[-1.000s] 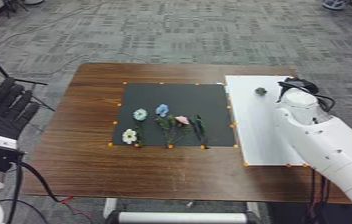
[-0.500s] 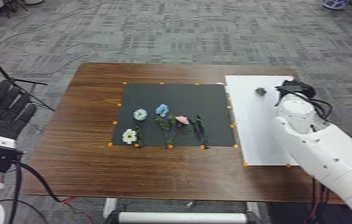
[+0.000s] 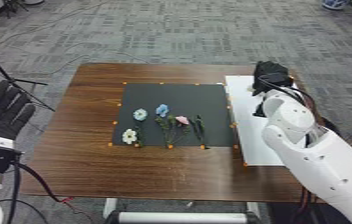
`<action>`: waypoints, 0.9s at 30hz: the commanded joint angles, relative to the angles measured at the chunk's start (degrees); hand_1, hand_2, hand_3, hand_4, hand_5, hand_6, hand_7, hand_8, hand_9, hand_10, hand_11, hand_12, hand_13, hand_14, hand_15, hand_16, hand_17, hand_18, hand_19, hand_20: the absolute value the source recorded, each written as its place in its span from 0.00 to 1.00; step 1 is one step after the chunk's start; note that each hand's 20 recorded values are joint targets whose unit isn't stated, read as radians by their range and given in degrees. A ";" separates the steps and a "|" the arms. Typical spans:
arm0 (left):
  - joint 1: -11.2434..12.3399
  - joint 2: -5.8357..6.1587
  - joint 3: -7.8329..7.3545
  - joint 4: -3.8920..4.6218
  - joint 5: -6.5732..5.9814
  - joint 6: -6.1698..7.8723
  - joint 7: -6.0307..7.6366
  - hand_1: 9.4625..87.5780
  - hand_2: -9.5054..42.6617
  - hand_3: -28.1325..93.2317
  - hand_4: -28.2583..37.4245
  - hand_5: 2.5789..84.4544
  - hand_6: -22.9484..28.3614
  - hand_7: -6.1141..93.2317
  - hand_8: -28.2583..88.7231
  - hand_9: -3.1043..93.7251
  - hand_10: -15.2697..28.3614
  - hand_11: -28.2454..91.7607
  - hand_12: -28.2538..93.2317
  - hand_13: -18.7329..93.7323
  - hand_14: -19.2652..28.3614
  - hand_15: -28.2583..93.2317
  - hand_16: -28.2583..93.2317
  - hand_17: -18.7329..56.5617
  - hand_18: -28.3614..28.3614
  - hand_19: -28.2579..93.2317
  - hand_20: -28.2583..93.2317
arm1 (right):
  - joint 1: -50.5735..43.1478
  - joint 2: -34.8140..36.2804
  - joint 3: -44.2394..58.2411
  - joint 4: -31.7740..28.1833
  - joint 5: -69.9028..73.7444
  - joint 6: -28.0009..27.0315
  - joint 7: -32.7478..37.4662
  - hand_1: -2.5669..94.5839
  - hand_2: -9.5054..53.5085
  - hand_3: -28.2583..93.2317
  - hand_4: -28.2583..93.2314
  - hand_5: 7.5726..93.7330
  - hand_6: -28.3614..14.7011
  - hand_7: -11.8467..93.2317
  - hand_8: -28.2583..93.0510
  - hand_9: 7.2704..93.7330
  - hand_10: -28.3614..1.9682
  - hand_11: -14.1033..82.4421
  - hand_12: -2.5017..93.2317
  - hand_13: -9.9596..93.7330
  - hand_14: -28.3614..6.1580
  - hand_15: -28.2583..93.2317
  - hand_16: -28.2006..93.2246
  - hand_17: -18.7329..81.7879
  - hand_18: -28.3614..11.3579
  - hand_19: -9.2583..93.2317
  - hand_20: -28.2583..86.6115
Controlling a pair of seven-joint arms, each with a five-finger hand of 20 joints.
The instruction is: Arrange flowers
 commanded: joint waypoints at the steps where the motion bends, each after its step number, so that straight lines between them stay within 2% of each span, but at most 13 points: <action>1: -0.68 0.08 0.29 0.14 0.28 -0.17 -1.02 0.18 0.52 0.78 0.00 0.43 0.57 0.11 0.19 0.37 0.60 0.30 0.31 0.35 0.63 0.36 0.20 0.20 0.68 0.38 0.31 | -0.27 -5.20 -3.00 -3.95 3.84 1.02 -3.13 0.72 0.00 0.80 0.00 0.83 0.61 0.36 0.33 0.92 0.62 0.29 0.52 0.84 0.62 0.80 0.52 0.56 0.09 0.93 0.53; 5: -1.18 0.10 0.41 0.38 0.46 -0.13 -1.43 0.18 0.52 0.78 0.00 0.43 0.57 0.11 0.19 0.37 0.60 0.30 0.31 0.35 0.63 0.36 0.20 0.20 0.68 0.38 0.31 | -0.60 -7.23 -5.02 -2.80 4.67 0.15 -7.48 0.72 0.00 0.80 0.00 0.82 0.61 0.36 0.33 0.92 0.63 0.30 0.52 0.83 0.62 0.80 0.53 0.56 0.09 0.93 0.53; 9: -1.23 0.06 0.50 0.39 0.58 -0.21 -1.37 0.18 0.52 0.78 0.00 0.43 0.57 0.11 0.19 0.37 0.60 0.30 0.31 0.35 0.63 0.36 0.20 0.20 0.68 0.38 0.31 | 0.70 -9.28 -8.38 0.65 3.49 2.56 -9.58 0.72 0.00 0.80 0.00 0.82 0.62 0.36 0.32 0.92 0.63 0.30 0.52 0.83 0.62 0.80 0.53 0.55 0.10 0.93 0.54; 12: -1.74 -0.33 0.77 0.61 0.72 -0.07 -1.89 0.18 0.52 0.78 0.00 0.43 0.57 0.11 0.19 0.37 0.60 0.30 0.31 0.35 0.63 0.36 0.20 0.20 0.68 0.38 0.31 | 2.26 -10.65 -11.19 3.63 0.69 4.39 -9.36 0.72 0.00 0.80 0.00 0.81 0.62 0.37 0.32 0.92 0.63 0.30 0.52 0.83 0.62 0.80 0.53 0.55 0.11 0.92 0.54; 14: -1.99 0.21 1.27 0.88 0.00 -0.05 -1.17 0.18 0.52 0.78 0.00 0.43 0.57 0.11 0.19 0.37 0.60 0.30 0.31 0.35 0.63 0.36 0.20 0.20 0.68 0.38 0.31 | 2.98 -11.41 -12.08 4.92 0.34 4.25 -9.07 0.72 0.00 0.80 0.00 0.81 0.62 0.37 0.31 0.92 0.63 0.30 0.52 0.83 0.62 0.80 0.53 0.55 0.11 0.92 0.54; 17: -2.03 0.20 1.37 0.89 0.07 -0.12 -1.32 0.18 0.52 0.78 0.00 0.43 0.57 0.11 0.19 0.37 0.60 0.30 0.31 0.35 0.63 0.36 0.20 0.20 0.68 0.38 0.31 | 3.39 -11.93 -13.23 6.87 -2.18 4.89 -9.73 0.72 0.00 0.80 0.00 0.81 0.62 0.37 0.31 0.91 0.64 0.30 0.52 0.82 0.62 0.80 0.53 0.55 0.11 0.91 0.54; 22: -1.39 -0.14 0.58 0.54 0.10 -0.01 -0.93 0.18 0.52 0.78 0.00 0.43 0.57 0.11 0.19 0.37 0.60 0.30 0.31 0.35 0.63 0.36 0.20 0.20 0.68 0.39 0.31 | 3.60 -11.88 -13.82 8.80 -2.07 6.62 -10.13 0.72 0.00 0.80 0.00 0.81 0.62 0.38 0.30 0.91 0.64 0.30 0.51 0.82 0.62 0.79 0.54 0.54 0.11 0.91 0.54; 27: -0.95 -0.70 -0.03 0.36 0.26 -0.12 -1.45 0.18 0.53 0.78 0.00 0.43 0.57 0.11 0.19 0.37 0.60 0.30 0.31 0.35 0.63 0.36 0.20 0.20 0.68 0.39 0.31 | 3.10 -11.80 -13.92 9.20 -3.60 6.50 -10.94 0.72 0.00 0.80 0.00 0.81 0.63 0.38 0.30 0.91 0.65 0.30 0.51 0.82 0.63 0.79 0.54 0.54 0.12 0.90 0.55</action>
